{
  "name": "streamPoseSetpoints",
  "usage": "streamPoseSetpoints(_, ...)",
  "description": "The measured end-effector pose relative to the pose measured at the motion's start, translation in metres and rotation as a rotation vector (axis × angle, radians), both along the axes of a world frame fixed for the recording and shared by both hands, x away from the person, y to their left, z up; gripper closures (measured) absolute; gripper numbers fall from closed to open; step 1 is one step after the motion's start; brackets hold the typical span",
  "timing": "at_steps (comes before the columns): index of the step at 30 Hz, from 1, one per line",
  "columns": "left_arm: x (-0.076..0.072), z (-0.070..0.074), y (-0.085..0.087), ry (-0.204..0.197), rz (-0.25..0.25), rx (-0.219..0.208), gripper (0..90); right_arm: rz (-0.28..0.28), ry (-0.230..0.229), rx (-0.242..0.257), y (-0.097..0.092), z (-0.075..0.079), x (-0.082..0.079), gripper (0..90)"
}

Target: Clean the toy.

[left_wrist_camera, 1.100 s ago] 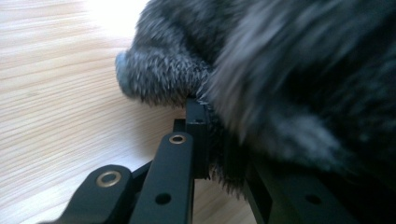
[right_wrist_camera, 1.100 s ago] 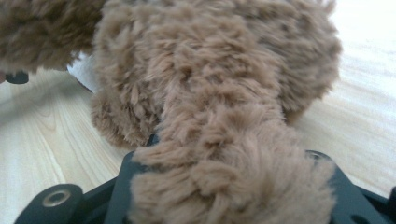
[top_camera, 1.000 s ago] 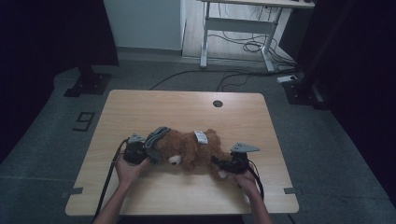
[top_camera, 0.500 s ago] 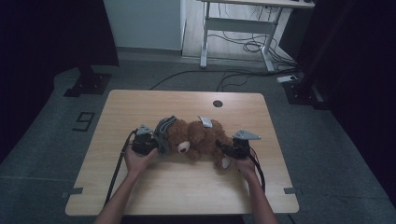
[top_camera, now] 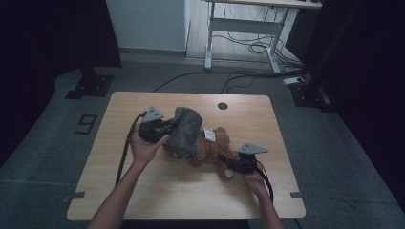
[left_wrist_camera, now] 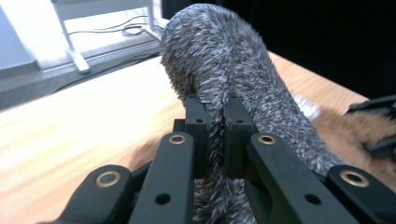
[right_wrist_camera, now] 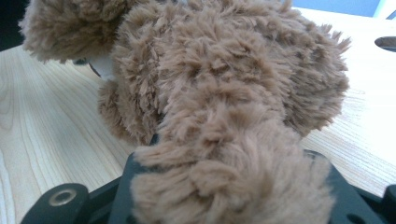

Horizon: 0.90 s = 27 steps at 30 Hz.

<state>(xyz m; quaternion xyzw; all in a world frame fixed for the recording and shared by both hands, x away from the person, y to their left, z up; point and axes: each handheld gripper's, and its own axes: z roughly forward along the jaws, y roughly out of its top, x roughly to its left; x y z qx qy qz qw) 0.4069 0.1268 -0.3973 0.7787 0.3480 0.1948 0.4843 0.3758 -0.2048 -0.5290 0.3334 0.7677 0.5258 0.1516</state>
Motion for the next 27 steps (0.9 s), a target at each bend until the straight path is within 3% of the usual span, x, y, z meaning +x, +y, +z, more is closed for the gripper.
streamPoseSetpoints(2,0.01,0.0,-0.014,0.014,-0.009,0.012,82.6,0.002,0.004,0.009,-0.002,-0.001,0.0,61.4)
streamPoseSetpoints(5,0.027,-0.012,-0.032,0.078,-0.018,0.043,82.5,0.002,0.002,0.012,-0.003,-0.002,0.0,61.4)
streamPoseSetpoints(9,0.036,-0.041,-0.041,0.169,-0.021,0.128,82.4,0.0,0.005,0.007,-0.004,-0.002,-0.002,61.3)
streamPoseSetpoints(11,0.034,-0.051,-0.035,0.188,-0.013,0.102,82.5,-0.009,0.008,0.001,-0.007,-0.002,-0.002,61.2)
streamPoseSetpoints(12,0.031,-0.053,-0.03,0.198,-0.016,0.08,82.6,-0.011,0.013,0.001,-0.007,-0.002,-0.002,61.0)
streamPoseSetpoints(15,0.018,-0.057,-0.022,0.209,-0.025,0.092,82.8,-0.014,0.016,-0.01,-0.009,-0.002,-0.002,60.2)
streamPoseSetpoints(19,0.0,-0.062,-0.013,0.215,-0.029,0.069,82.9,-0.007,0.021,-0.025,-0.009,-0.001,-0.006,57.7)
streamPoseSetpoints(24,-0.019,-0.072,-0.005,0.197,-0.025,0.021,83.2,0.004,0.046,-0.028,-0.01,0.005,-0.016,44.5)
streamPoseSetpoints(27,-0.029,-0.075,0.001,0.189,-0.03,-0.006,83.2,0.025,0.074,0.015,-0.015,0.012,-0.022,35.1)
